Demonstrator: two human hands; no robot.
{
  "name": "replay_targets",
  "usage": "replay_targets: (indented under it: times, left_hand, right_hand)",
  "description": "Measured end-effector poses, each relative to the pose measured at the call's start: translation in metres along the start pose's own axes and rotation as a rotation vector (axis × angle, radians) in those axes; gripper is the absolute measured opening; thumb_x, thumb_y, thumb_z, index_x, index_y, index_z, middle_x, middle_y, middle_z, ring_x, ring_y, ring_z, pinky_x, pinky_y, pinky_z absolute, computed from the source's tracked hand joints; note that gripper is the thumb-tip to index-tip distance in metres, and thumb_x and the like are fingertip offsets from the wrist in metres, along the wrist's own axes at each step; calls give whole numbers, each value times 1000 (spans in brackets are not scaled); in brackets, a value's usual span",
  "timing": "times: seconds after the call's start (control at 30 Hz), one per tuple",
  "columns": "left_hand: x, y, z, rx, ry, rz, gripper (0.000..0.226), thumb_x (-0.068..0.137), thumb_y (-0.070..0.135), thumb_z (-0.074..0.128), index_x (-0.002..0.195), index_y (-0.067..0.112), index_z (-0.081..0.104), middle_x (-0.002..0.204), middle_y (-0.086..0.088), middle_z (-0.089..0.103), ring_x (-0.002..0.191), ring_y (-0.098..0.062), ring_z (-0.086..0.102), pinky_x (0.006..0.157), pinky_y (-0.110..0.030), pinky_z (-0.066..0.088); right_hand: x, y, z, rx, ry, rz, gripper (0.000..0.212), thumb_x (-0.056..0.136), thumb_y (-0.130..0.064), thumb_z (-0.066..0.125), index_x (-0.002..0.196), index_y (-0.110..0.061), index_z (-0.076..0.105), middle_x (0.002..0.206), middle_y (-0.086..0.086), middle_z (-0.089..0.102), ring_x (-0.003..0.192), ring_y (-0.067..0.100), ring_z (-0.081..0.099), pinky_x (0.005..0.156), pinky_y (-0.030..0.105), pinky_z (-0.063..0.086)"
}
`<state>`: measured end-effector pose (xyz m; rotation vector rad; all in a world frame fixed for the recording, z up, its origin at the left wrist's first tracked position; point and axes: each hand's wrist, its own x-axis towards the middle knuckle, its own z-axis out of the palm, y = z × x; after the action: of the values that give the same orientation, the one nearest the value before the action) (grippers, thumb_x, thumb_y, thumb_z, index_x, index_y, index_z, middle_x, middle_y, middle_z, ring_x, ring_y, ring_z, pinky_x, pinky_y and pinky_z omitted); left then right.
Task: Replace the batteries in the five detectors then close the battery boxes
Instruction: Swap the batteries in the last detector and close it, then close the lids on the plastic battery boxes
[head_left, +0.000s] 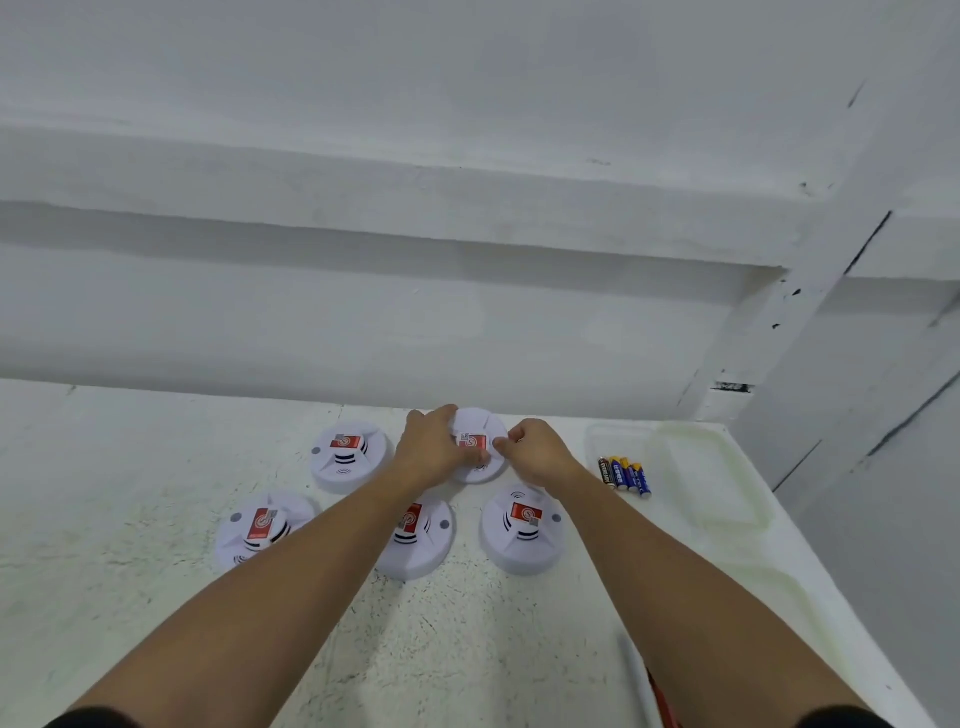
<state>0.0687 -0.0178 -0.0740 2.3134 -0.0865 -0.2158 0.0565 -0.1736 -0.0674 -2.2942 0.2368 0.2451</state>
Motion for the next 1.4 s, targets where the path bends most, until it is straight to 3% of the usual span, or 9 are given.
replay_targets:
  times: [0.17,0.3,0.47,0.6,0.7,0.83,0.93,1.13,1.4]
  left_hand:
    - [7,1,5,152,-15,-6,43,70,50,74,78,15,50,84,-4,58,78,-20,54,58,-28,34]
    - [3,0,9,181,19,0,40,78,46,68,68,18,42,69,3,49,66,-15,47,52,-26,28]
    - [-5,-1,7,168,29,36,35,81,46,65,77,17,44,68,9,43,73,-16,48,56,-25,30]
    - [-12,1,6,122,9,19,31,83,47,63,76,26,41,75,8,44,82,-18,47,62,-22,35]
    - [-17,3,7,112,7,-20,49,83,47,63,114,11,50,110,-11,50,103,-30,51,74,-33,39]
    - [-28,16,9,151,71,-78,66,86,42,61,138,11,35,134,-20,34,120,-37,42,96,-37,36]
    - [-34,27,10,163,132,-45,58,88,34,57,138,11,37,136,-21,32,123,-38,37,99,-39,34]
    - [-42,67,28,56,147,175,46,88,25,58,131,11,48,128,-14,45,114,-29,50,88,-33,40]
    - [-40,149,86,16,42,391,29,86,19,59,114,9,59,104,-9,61,86,-13,47,73,-22,33]
  right_hand:
    - [6,0,8,-112,12,39,34,91,-18,55,61,-10,41,55,2,38,53,19,40,48,26,28]
    - [8,-1,15,-125,24,35,16,87,-14,55,74,-6,51,66,6,48,69,26,49,56,27,35]
    - [4,2,14,-92,46,30,32,88,-13,51,58,-12,39,59,3,41,56,20,40,55,28,31]
    - [-3,-4,10,-62,36,42,23,90,-10,45,67,-11,44,67,5,46,62,22,42,52,27,31]
    - [-8,-10,3,-24,3,19,20,89,-8,44,69,-12,43,70,6,44,64,23,40,54,28,29]
    - [-20,-12,-12,39,22,-21,24,93,-15,48,114,-7,58,108,7,56,92,23,52,79,30,41]
    - [-34,-10,-27,94,136,-74,29,93,-16,51,120,-7,58,127,7,55,113,24,54,93,31,42]
    - [-59,1,-66,206,353,-103,22,92,-15,53,110,-10,64,109,6,65,91,16,56,76,22,39]
    - [-82,74,-142,204,588,27,22,91,-12,50,106,-8,66,106,6,66,98,22,59,76,23,39]
